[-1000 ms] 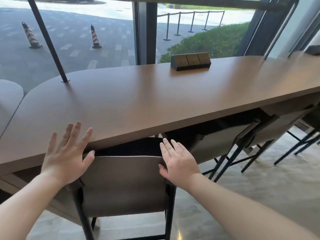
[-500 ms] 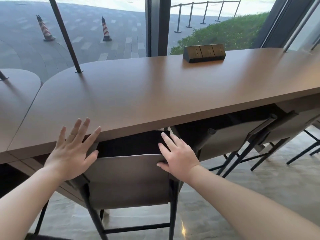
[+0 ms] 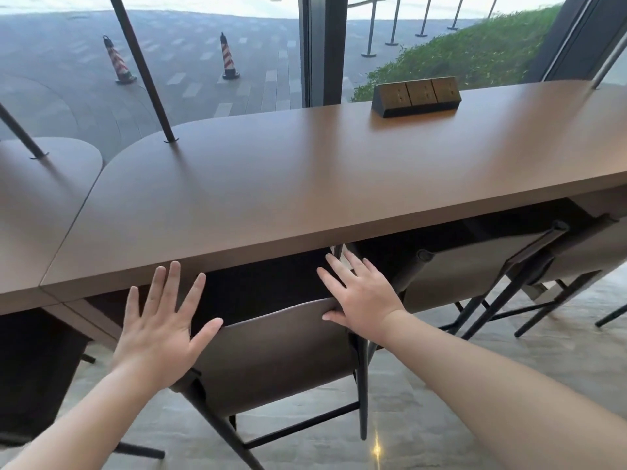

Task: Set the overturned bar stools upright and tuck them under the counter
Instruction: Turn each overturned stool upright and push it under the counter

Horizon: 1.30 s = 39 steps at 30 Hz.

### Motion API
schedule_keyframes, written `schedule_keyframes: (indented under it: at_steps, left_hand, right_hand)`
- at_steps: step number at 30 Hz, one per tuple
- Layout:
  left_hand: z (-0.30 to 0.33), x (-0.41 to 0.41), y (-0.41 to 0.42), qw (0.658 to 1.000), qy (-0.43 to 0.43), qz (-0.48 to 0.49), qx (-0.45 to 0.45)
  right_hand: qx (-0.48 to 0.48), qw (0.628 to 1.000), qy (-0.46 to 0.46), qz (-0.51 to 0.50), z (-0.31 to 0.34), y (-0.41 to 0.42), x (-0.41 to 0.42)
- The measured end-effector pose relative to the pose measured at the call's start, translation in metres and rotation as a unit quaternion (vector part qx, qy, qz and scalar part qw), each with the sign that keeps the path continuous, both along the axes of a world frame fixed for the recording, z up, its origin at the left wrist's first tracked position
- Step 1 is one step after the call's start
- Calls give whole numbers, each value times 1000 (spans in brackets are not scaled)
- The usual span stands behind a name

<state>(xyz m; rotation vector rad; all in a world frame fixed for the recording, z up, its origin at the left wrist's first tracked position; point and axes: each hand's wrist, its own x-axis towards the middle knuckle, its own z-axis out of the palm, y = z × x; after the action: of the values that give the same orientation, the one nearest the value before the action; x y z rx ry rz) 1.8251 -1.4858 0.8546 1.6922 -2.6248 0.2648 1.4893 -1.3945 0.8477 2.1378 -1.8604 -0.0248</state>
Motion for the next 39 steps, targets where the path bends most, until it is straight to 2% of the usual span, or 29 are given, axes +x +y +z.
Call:
schedule_keyframes:
  at_steps: [10,18,22,29,39]
  left_hand:
    - [-10,-40,34,999,-51,-13,-9]
    - [-17,-64,47,999,-26,6,-41]
    - [-24,-61,53,997,-33,-28,-57]
    - [-44,-45,63,991,-53,-67,-100]
    - [-41,-44,41,986,-43,-91,-131]
  right_hand:
    - [-10,999,-25,21,-19,14,-45]
    - [-21,998,-41,39,-31,18,-70]
    - [-4,999,-37,26,-32,18,-73]
    - [8,991,22,134,-26,15,-84]
    - [40,994,-16,99,-18,7,-80]
